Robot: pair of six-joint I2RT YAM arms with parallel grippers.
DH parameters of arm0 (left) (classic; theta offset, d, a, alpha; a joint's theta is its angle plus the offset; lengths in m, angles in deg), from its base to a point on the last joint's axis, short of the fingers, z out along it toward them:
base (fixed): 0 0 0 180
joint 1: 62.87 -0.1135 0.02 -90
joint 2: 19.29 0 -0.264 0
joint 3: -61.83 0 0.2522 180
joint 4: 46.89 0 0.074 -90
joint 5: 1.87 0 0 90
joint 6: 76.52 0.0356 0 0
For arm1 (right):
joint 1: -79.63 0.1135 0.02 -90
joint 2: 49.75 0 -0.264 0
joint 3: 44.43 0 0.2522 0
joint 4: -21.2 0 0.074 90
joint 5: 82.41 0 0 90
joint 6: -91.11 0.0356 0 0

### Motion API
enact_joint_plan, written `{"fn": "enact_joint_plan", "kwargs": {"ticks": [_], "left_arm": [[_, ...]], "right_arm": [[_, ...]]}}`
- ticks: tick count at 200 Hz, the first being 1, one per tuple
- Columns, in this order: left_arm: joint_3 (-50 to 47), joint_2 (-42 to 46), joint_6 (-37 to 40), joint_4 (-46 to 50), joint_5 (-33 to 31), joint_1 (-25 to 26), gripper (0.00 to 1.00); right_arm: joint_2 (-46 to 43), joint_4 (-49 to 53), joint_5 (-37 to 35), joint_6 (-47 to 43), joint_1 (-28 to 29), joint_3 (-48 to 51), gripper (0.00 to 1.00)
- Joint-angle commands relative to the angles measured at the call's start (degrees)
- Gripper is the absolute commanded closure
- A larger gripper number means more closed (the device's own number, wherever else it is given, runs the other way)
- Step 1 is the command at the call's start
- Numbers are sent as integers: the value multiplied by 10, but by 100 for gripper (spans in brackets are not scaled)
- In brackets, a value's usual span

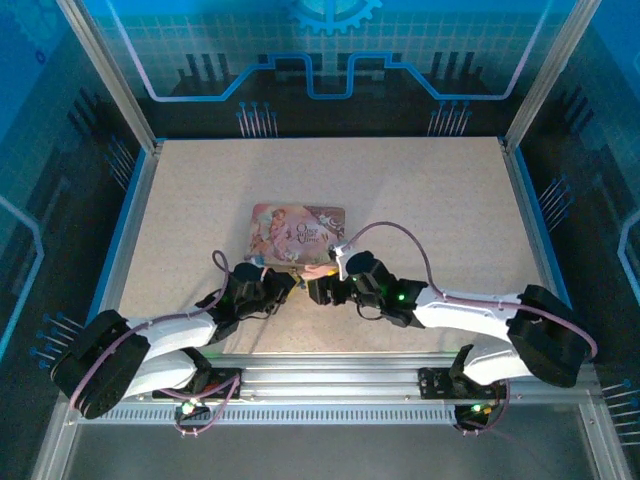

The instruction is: Unlock a padlock with a key

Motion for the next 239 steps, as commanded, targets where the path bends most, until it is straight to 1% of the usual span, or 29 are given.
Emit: {"fn": "enact_joint_plan", "kwargs": {"ticks": [1,22,37,58,69,77,90,109,121,153,162,177,186,239], "left_arm": [[23,-3,-13,8,12,5,99],[30,-3,-19,14,16,5,99],[33,-3,-25,14,18,5,100],[33,-4,-37,14,22,5,100],[33,-4,-43,14,23,5,100],[33,-4,-48,14,24,5,100],[33,-4,-51,14,26,5,100],[34,-2,-53,14,27,5,100],[34,-1,-52,15,26,5,100],[34,-2,-52,16,26,5,100],[34,-2,-51,15,27,5,100],[34,-1,-52,15,27,5,100],[34,-1,-52,15,27,5,100],[34,-1,-52,15,27,5,100]], "right_arm": [[-15,44,-52,-155,26,-16,20],[-8,56,-108,-253,53,-22,16],[2,41,-131,-326,71,-18,15],[28,-33,-154,-445,99,13,15],[46,-94,-163,-496,107,29,15],[59,-123,-167,-521,110,36,15],[80,-141,-163,-548,111,34,15],[110,-149,-169,-561,111,21,16],[127,-167,-178,-562,110,16,23],[154,-179,-172,-547,100,6,25],[158,-182,-169,-544,98,4,30],[165,-183,-165,-542,96,1,32],[169,-184,-166,-541,94,-1,37],[183,-186,-160,-534,84,-11,51]]}}
